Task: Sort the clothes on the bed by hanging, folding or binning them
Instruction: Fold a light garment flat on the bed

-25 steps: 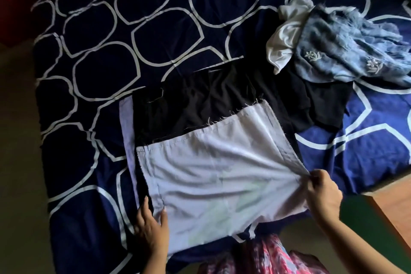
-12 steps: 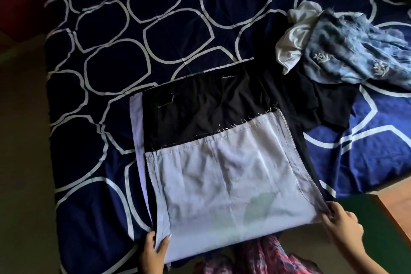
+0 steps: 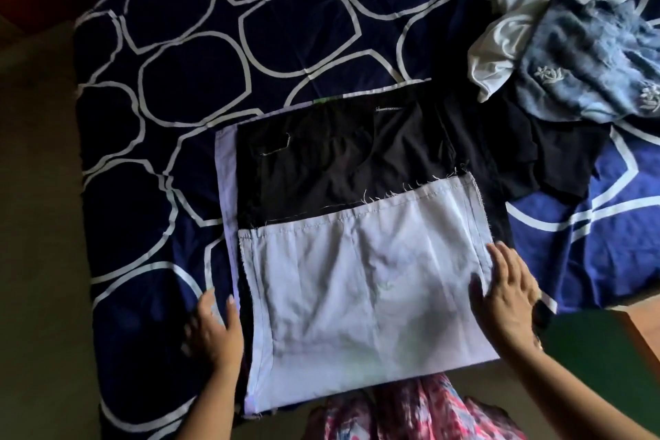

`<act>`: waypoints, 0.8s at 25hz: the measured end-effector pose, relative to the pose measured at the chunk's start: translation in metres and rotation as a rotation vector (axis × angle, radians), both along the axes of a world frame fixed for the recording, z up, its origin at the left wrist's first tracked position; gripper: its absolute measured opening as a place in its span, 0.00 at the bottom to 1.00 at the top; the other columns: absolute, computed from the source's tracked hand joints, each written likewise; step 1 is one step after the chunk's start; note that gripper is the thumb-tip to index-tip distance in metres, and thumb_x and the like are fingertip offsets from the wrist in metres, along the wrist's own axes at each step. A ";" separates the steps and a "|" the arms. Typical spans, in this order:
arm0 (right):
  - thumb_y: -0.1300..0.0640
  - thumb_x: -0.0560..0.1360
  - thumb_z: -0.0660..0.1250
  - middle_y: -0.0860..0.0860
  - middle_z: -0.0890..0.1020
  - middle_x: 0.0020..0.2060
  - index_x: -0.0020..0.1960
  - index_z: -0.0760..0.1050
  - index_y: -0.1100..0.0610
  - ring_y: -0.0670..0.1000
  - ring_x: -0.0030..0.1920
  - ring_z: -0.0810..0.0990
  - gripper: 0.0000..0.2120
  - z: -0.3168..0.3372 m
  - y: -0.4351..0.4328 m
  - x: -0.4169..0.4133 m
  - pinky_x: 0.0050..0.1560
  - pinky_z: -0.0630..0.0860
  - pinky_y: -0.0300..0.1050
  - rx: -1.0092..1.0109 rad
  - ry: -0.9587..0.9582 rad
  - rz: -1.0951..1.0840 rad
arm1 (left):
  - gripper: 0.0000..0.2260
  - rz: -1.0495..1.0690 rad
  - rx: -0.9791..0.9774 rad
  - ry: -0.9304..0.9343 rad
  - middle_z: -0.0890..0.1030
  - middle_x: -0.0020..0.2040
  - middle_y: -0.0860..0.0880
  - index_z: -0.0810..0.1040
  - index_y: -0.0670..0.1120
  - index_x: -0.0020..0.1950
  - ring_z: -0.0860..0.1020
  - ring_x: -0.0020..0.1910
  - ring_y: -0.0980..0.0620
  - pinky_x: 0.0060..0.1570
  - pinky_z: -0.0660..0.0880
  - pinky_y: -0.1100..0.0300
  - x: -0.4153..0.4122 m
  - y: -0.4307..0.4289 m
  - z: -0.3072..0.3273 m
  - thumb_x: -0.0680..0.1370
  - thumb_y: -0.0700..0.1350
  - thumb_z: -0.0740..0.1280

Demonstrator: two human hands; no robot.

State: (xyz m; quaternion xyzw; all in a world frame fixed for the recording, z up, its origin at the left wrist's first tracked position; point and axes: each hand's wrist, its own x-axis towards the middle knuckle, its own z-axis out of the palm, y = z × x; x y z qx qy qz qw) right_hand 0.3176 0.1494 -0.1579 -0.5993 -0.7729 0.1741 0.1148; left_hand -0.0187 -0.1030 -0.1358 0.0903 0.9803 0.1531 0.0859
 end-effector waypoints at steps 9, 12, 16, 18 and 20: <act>0.40 0.78 0.51 0.54 0.63 0.74 0.74 0.63 0.54 0.53 0.75 0.60 0.30 -0.027 0.059 -0.154 0.73 0.53 0.52 0.127 -0.185 0.948 | 0.19 -0.259 0.073 -0.080 0.71 0.69 0.42 0.70 0.47 0.70 0.70 0.67 0.41 0.65 0.67 0.50 -0.137 0.170 -0.016 0.79 0.45 0.64; 0.36 0.79 0.43 0.51 0.66 0.73 0.74 0.64 0.50 0.54 0.73 0.64 0.31 -0.044 0.075 -0.175 0.73 0.52 0.54 0.119 -0.239 1.088 | 0.21 -0.245 0.004 -0.193 0.64 0.73 0.43 0.64 0.49 0.74 0.66 0.70 0.42 0.67 0.65 0.51 -0.149 0.194 -0.028 0.81 0.47 0.61; 0.36 0.79 0.44 0.51 0.63 0.74 0.75 0.61 0.49 0.54 0.74 0.61 0.31 -0.064 0.084 -0.177 0.74 0.51 0.56 0.150 -0.193 1.083 | 0.21 -0.177 0.060 -0.179 0.65 0.74 0.43 0.62 0.46 0.75 0.68 0.70 0.41 0.68 0.65 0.52 -0.166 0.218 -0.045 0.82 0.43 0.57; 0.36 0.78 0.46 0.51 0.63 0.74 0.76 0.61 0.49 0.54 0.75 0.61 0.30 -0.067 0.080 -0.178 0.74 0.51 0.56 0.179 -0.147 1.070 | 0.22 -0.122 0.063 -0.143 0.67 0.72 0.41 0.61 0.45 0.75 0.68 0.69 0.40 0.68 0.66 0.50 -0.182 0.230 -0.047 0.81 0.45 0.60; 0.37 0.78 0.48 0.51 0.63 0.74 0.75 0.61 0.49 0.54 0.75 0.61 0.30 -0.070 0.079 -0.176 0.74 0.51 0.56 0.186 -0.108 1.067 | 0.27 -0.100 0.143 -0.154 0.67 0.72 0.42 0.58 0.46 0.76 0.69 0.69 0.42 0.67 0.67 0.53 -0.190 0.241 -0.045 0.79 0.45 0.64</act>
